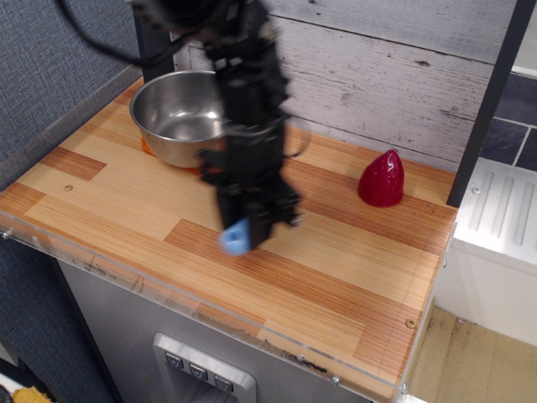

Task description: Place the blue spoon at right to the silver pot.

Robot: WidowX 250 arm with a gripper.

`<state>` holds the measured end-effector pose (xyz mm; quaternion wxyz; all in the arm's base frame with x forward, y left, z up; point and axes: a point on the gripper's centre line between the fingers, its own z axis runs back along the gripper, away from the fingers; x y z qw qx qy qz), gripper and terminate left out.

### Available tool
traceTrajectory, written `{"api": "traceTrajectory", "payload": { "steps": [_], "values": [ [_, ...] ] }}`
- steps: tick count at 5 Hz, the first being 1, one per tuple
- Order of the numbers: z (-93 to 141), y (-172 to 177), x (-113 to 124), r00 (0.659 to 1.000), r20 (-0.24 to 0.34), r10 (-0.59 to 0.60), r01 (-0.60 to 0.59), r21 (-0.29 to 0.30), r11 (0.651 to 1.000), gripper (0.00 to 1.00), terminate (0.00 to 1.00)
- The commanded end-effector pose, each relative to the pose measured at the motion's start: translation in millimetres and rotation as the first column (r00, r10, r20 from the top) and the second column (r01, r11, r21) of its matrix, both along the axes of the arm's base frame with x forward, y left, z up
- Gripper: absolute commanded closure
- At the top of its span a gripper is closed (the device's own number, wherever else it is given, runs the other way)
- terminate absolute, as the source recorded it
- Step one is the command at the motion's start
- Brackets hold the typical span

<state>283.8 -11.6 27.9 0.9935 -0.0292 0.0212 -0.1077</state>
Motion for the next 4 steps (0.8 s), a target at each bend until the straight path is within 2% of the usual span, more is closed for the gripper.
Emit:
{"api": "traceTrajectory", "payload": {
  "steps": [1,2,4],
  "values": [
    [16.2,-12.6,61.8,0.991,0.115,0.075,-0.069,-0.056,0.996,1.00,0.00],
    [2.3,-4.5,67.1,0.993,0.087,0.081,-0.079,-0.023,0.997,1.00,0.00],
    [-6.5,20.6,69.7,0.987,0.083,0.140,-0.142,0.012,0.990,1.00,0.00]
  ]
}}
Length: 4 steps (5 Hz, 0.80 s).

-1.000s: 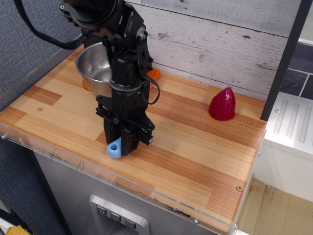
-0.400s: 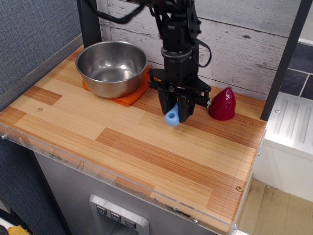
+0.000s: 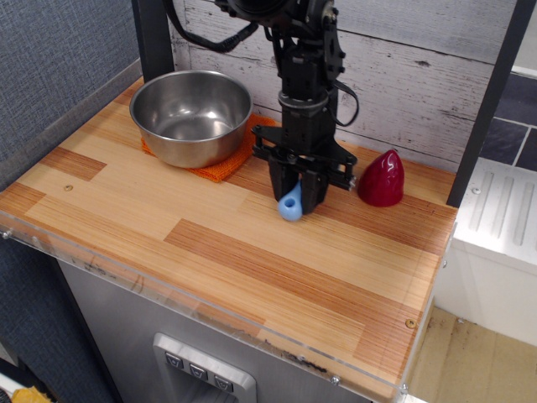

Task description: Place the blue spoon at right to the silver pot.

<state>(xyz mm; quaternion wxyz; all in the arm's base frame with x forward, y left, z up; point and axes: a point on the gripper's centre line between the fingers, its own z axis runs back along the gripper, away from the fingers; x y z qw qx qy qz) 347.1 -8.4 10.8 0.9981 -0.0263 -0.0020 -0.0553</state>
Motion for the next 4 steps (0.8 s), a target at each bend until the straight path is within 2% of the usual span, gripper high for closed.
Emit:
{"api": "traceTrajectory", "payload": {
  "steps": [1,2,3,4],
  "values": [
    [16.0,19.5,2.4,0.997,0.027,0.070,-0.071,0.027,0.997,0.00,0.00],
    [31.5,12.4,2.9,0.996,0.060,0.066,-0.067,0.023,0.997,0.00,0.00],
    [63.9,0.9,1.8,0.989,0.137,0.064,-0.065,0.005,0.998,0.00,0.00],
    [98.4,-10.9,-11.6,0.974,0.215,0.077,-0.078,-0.003,0.997,0.00,0.00]
  ]
}}
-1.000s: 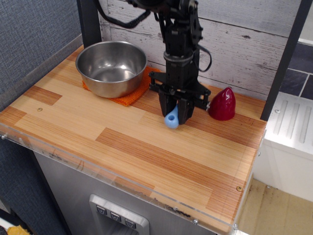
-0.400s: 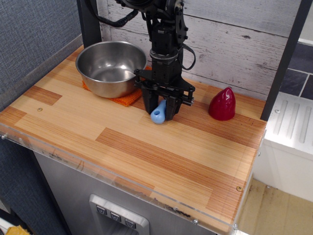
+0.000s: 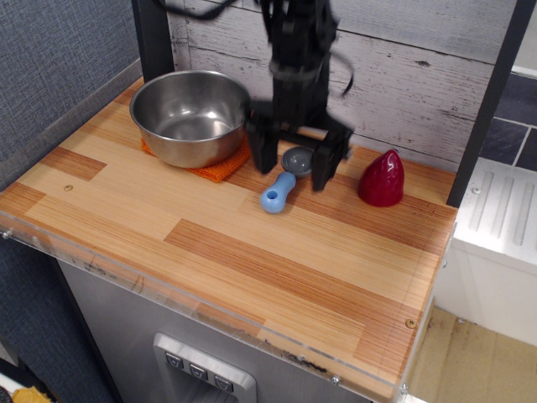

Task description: Place the blue spoon at right to the silver pot.

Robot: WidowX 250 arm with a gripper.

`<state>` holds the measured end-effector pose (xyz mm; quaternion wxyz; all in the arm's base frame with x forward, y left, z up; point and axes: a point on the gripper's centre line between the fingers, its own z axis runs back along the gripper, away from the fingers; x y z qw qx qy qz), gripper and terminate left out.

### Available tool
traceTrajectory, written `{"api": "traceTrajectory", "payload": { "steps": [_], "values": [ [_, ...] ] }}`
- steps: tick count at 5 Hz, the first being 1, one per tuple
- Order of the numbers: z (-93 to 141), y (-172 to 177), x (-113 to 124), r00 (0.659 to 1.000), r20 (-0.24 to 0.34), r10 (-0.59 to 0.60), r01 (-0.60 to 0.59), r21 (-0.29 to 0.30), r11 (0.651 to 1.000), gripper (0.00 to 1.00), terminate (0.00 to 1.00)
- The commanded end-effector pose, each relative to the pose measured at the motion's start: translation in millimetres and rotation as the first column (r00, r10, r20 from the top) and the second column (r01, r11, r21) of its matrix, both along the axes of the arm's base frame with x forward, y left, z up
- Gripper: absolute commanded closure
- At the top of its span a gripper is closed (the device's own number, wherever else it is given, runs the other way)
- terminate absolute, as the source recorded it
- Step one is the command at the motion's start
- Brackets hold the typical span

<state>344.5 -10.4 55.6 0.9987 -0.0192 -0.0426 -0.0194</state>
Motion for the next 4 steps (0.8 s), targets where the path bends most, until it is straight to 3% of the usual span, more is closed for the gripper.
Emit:
{"api": "traceTrajectory", "payload": {
  "steps": [1,3,4],
  "values": [
    [60.9,-4.6,-22.7,0.987,0.155,0.043,-0.043,-0.006,0.999,0.00,0.00],
    [55.6,3.1,-29.6,0.992,0.120,0.047,-0.049,0.007,0.999,0.00,0.00],
    [55.6,3.1,-29.6,0.992,0.120,0.047,-0.049,0.007,0.999,0.00,1.00]
  ]
}}
